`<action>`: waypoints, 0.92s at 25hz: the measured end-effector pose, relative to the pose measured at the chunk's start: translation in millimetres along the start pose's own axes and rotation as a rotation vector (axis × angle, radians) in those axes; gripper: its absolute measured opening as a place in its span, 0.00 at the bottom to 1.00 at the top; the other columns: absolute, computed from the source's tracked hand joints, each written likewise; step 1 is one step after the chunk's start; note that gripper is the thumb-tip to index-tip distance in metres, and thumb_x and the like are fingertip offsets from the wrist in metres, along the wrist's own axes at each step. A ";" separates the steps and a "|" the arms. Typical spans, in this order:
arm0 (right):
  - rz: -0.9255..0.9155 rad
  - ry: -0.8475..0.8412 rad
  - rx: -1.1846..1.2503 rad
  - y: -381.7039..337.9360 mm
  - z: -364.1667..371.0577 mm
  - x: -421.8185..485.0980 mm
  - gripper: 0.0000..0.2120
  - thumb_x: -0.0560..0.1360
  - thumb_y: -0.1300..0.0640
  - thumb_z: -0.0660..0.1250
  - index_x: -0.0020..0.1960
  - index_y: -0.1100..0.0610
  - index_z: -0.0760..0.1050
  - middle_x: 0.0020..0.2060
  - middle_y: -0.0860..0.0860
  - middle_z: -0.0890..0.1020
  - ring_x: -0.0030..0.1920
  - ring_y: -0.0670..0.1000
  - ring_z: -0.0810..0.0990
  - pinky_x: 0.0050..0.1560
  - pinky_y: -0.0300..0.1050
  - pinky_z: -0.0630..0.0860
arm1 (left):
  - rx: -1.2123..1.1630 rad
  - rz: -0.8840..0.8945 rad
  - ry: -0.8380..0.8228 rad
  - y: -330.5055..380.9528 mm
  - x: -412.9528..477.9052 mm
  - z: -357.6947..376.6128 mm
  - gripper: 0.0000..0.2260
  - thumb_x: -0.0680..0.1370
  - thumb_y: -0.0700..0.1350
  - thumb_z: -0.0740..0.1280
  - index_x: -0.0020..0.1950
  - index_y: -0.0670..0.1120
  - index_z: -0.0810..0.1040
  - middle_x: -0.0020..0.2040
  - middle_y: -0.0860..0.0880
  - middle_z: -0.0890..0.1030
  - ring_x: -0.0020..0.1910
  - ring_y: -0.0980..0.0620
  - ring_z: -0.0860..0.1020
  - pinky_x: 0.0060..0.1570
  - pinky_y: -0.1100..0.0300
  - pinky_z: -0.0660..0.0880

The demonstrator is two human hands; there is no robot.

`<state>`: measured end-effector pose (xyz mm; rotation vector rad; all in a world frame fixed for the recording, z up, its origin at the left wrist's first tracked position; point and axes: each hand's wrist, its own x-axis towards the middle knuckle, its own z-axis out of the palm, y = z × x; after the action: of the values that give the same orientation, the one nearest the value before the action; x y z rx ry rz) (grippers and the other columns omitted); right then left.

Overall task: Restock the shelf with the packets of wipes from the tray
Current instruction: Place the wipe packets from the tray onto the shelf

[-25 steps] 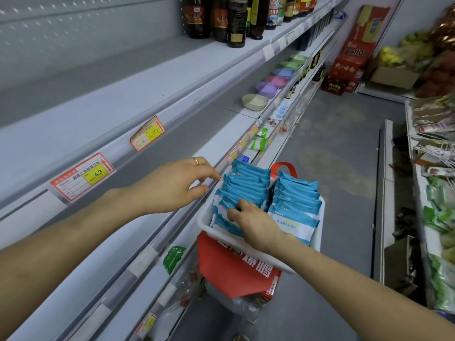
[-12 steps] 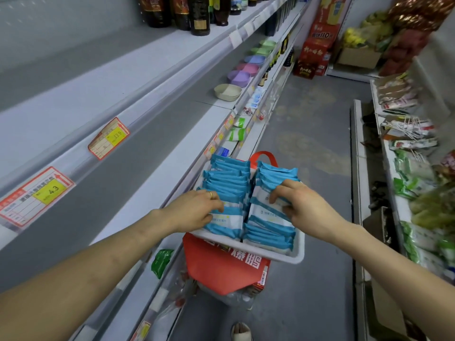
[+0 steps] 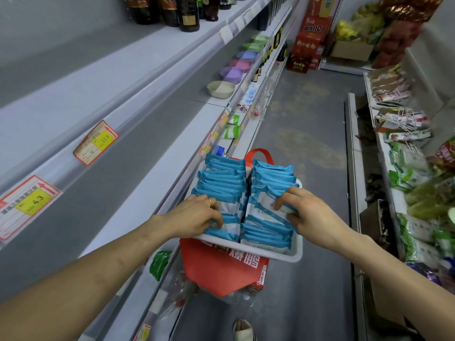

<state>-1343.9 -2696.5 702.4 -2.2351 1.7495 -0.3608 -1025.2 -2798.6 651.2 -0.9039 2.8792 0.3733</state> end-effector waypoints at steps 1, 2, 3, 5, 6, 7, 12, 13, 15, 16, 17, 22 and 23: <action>-0.001 0.000 0.005 -0.9 1.0 0.1 0.19 0.74 0.65 0.69 0.58 0.45 0.77 0.60 0.42 0.75 0.61 0.48 0.74 0.57 0.48 0.79 | 0.012 0.005 -0.023 -0.2 0.4 1.4 0.10 0.82 0.51 0.63 0.59 0.62 0.80 0.57 0.59 0.77 0.55 0.53 0.71 0.57 0.53 0.69; -0.006 -0.004 0.008 -2.2 1.4 0.8 0.19 0.74 0.65 0.69 0.58 0.45 0.77 0.59 0.42 0.75 0.60 0.47 0.73 0.56 0.47 0.78 | 0.020 0.008 -0.044 0.4 0.7 2.9 0.11 0.82 0.51 0.62 0.59 0.61 0.80 0.56 0.59 0.78 0.56 0.53 0.72 0.58 0.52 0.70; -0.018 -0.015 0.003 -3.7 1.4 2.5 0.19 0.74 0.65 0.69 0.58 0.45 0.77 0.58 0.41 0.75 0.60 0.47 0.73 0.56 0.46 0.78 | 0.017 0.012 -0.052 1.9 1.4 3.9 0.11 0.81 0.49 0.62 0.59 0.60 0.81 0.54 0.58 0.79 0.56 0.53 0.73 0.59 0.51 0.71; -0.074 -0.053 -0.033 -9.2 0.4 12.2 0.19 0.74 0.65 0.67 0.59 0.45 0.77 0.57 0.42 0.75 0.60 0.47 0.73 0.56 0.44 0.77 | -0.013 0.006 -0.056 5.7 2.3 5.2 0.12 0.79 0.43 0.64 0.57 0.57 0.81 0.52 0.55 0.78 0.54 0.52 0.76 0.56 0.50 0.75; -0.111 -0.076 -0.051 -13.0 -0.7 20.7 0.19 0.73 0.65 0.67 0.59 0.46 0.77 0.57 0.43 0.75 0.60 0.48 0.74 0.56 0.44 0.76 | -0.031 0.000 -0.066 8.2 1.8 5.2 0.13 0.78 0.40 0.65 0.57 0.56 0.81 0.53 0.55 0.78 0.53 0.51 0.77 0.53 0.50 0.76; -0.145 -0.093 -0.059 -18.0 -2.8 32.4 0.20 0.73 0.66 0.66 0.59 0.46 0.78 0.56 0.43 0.76 0.59 0.48 0.74 0.57 0.44 0.75 | -0.034 0.001 -0.070 10.3 1.2 4.6 0.14 0.77 0.39 0.65 0.57 0.55 0.81 0.54 0.55 0.78 0.53 0.51 0.77 0.51 0.51 0.77; -0.296 -0.118 -0.072 -58.0 -30.2 112.0 0.20 0.70 0.67 0.65 0.56 0.47 0.78 0.56 0.46 0.77 0.58 0.50 0.75 0.55 0.48 0.75 | 0.055 0.000 0.094 10.9 -16.4 -27.9 0.20 0.74 0.35 0.65 0.61 0.55 0.79 0.59 0.55 0.76 0.55 0.50 0.78 0.46 0.53 0.75; -0.319 -0.122 -0.076 -68.3 -40.4 126.6 0.20 0.70 0.66 0.65 0.56 0.47 0.78 0.56 0.46 0.77 0.58 0.50 0.75 0.56 0.49 0.75 | 0.067 -0.002 0.125 9.7 -23.4 -43.8 0.21 0.74 0.34 0.65 0.61 0.55 0.79 0.59 0.55 0.77 0.54 0.49 0.78 0.46 0.52 0.76; -0.346 -0.115 -0.061 -90.5 -62.8 153.1 0.19 0.70 0.66 0.64 0.53 0.46 0.78 0.56 0.45 0.78 0.58 0.50 0.76 0.58 0.50 0.74 | 0.093 -0.024 0.191 9.0 -44.3 -81.1 0.21 0.73 0.34 0.64 0.61 0.55 0.78 0.59 0.53 0.77 0.53 0.47 0.78 0.46 0.51 0.76; -0.357 -0.107 -0.037 -101.5 -75.1 163.9 0.19 0.69 0.67 0.64 0.52 0.45 0.78 0.55 0.45 0.78 0.57 0.50 0.76 0.58 0.50 0.74 | 0.105 -0.040 0.229 10.4 -56.2 -101.6 0.20 0.73 0.35 0.64 0.60 0.54 0.78 0.60 0.53 0.77 0.53 0.47 0.78 0.46 0.51 0.76; -0.383 -0.094 -0.010 -113.9 -87.9 174.0 0.19 0.69 0.67 0.65 0.50 0.45 0.78 0.53 0.44 0.79 0.55 0.49 0.77 0.58 0.51 0.74 | 0.118 -0.065 0.275 12.2 -69.2 -121.7 0.20 0.73 0.36 0.64 0.60 0.54 0.78 0.60 0.53 0.77 0.53 0.47 0.78 0.46 0.51 0.76; -0.628 -0.036 0.141 -209.3 -147.6 213.4 0.16 0.69 0.65 0.67 0.46 0.45 0.80 0.47 0.42 0.81 0.48 0.48 0.80 0.52 0.54 0.77 | 0.071 -0.275 0.509 29.6 -168.5 -225.4 0.18 0.74 0.38 0.62 0.59 0.54 0.79 0.59 0.54 0.77 0.56 0.49 0.77 0.53 0.47 0.77; -0.678 -0.030 0.190 -234.8 -157.9 218.8 0.14 0.68 0.63 0.65 0.46 0.46 0.81 0.47 0.43 0.82 0.47 0.48 0.81 0.50 0.54 0.77 | 0.064 -0.323 0.540 32.7 -195.5 -244.5 0.18 0.73 0.38 0.62 0.59 0.53 0.79 0.59 0.54 0.77 0.56 0.50 0.77 0.54 0.48 0.76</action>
<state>-1137.8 -2865.9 940.7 -2.6017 0.8453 -0.5926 -889.4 -2729.3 926.6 -1.6427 3.0817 -0.0002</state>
